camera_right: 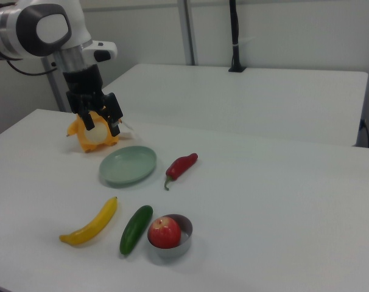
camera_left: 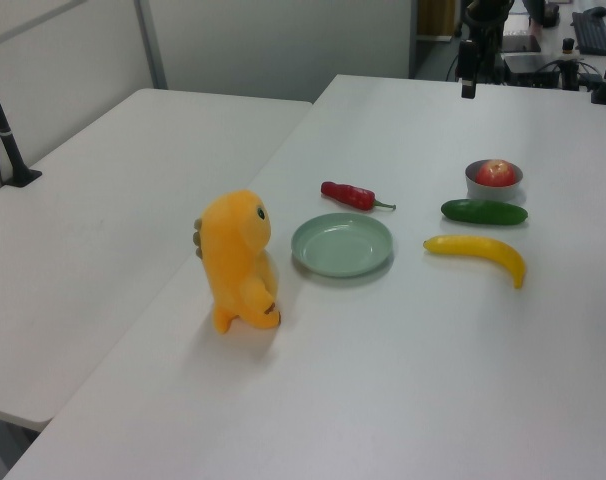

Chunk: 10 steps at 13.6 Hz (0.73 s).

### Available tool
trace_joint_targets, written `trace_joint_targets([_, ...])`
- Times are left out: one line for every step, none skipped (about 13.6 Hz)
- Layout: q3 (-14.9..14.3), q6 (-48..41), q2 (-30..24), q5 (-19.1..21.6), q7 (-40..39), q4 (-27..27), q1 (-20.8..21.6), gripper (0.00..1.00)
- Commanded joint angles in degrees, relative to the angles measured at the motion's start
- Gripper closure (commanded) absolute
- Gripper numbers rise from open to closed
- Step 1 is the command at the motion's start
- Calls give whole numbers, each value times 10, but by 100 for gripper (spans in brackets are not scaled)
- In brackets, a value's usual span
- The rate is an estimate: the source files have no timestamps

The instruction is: Red apple placed in the center of the desktop

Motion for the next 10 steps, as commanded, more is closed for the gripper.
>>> trace_joint_targets([-3, -16, -6, 11, -18, 3, -7, 0])
trace_joint_targets([-6, -15, -5, 10, -19, 3, -8, 0])
trace_joint_targets([-14, -15, -5, 10, -26, 3, -13, 0])
trace_joint_targets([-19, -18, -6, 10, -45, 3, -16, 0])
trace_joint_targets([-20, -23, -7, 9, -67, 3, -17, 0])
trace_joint_targets([-20, -28, -7, 9, -78, 3, -26, 0])
trace_joint_targets([-19, -27, -7, 7, -82, 3, -36, 0])
trace_joint_targets([-20, -25, -7, 5, -85, 4, -44, 0])
trace_joint_targets([-20, -25, -7, 5, -94, 7, -58, 0])
trace_joint_targets([-20, -28, -9, 8, -119, 13, -75, 0])
